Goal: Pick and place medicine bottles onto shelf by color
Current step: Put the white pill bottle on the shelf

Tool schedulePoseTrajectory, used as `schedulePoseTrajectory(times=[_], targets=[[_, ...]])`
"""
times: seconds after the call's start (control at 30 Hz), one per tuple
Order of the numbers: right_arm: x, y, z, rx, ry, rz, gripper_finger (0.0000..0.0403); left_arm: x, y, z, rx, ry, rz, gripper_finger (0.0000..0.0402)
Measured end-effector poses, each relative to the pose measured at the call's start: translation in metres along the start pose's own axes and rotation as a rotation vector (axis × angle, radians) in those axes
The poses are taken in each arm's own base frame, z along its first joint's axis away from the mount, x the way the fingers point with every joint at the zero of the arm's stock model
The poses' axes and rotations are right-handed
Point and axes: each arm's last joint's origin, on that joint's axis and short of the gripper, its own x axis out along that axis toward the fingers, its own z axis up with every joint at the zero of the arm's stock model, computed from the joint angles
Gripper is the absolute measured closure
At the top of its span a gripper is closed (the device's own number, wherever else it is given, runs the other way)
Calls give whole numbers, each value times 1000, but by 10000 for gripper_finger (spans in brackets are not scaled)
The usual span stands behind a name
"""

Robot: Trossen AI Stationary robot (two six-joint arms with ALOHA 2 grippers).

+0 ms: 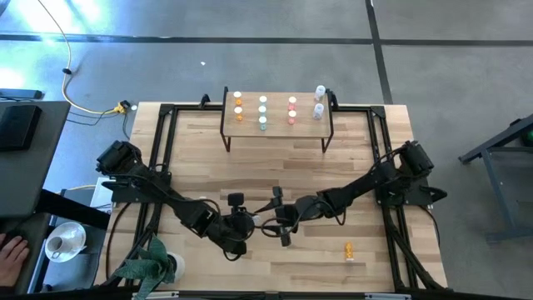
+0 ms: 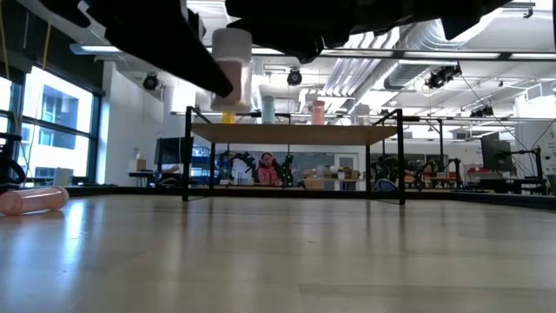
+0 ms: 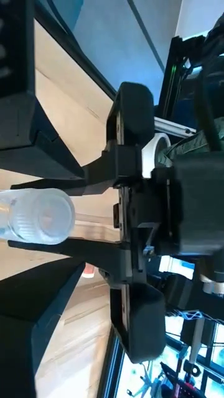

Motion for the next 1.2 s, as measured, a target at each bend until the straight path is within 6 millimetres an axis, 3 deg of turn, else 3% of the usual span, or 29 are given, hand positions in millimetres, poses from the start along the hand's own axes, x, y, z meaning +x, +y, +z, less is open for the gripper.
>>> schedulePoseTrajectory(times=[0.57, 0.9, 1.2], targets=[[0, 0, -3, 6, 34, 2, 196, 4, 5, 7, -112, -46, 7, 275], [1, -9, -8, 47, 73, -26, 263, 5, 5, 7, -109, -41, 10, 275], [1, -9, -8, 49, 73, -13, 274, 4, 5, 7, -109, -42, 9, 241]])
